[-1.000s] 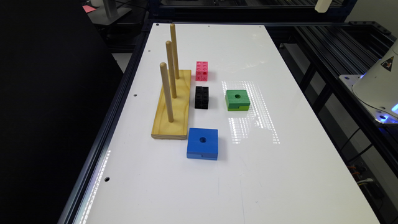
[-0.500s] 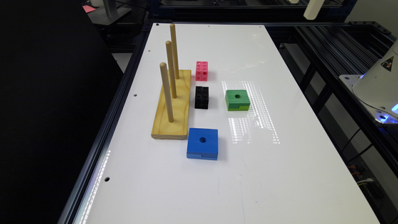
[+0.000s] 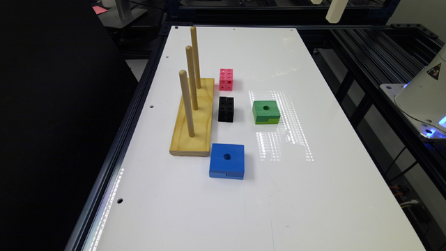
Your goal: Pick up blue block.
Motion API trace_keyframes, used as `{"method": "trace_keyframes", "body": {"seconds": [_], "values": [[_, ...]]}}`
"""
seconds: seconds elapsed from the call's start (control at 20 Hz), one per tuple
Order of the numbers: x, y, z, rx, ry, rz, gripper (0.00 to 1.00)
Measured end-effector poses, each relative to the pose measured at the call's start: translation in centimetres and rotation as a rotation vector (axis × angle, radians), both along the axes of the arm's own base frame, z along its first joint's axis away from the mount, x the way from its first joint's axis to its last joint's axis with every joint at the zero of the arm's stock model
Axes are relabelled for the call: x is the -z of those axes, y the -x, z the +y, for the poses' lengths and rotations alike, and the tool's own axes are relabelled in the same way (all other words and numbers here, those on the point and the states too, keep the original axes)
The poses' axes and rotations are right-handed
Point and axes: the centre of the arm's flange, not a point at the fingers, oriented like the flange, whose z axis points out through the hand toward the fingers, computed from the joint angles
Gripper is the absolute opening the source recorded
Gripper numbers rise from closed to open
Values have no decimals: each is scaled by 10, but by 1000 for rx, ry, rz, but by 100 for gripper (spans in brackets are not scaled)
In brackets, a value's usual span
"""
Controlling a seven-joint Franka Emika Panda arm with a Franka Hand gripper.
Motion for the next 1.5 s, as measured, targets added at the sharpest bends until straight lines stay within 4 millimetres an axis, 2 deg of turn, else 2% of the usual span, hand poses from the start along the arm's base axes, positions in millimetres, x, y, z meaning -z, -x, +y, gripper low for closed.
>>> {"method": "trace_keyframes", "body": {"seconds": [0.9,1.5], "values": [[0,-44,40,-2,0,9,100],[-1,-57,60,-2,0,9,100]]}}
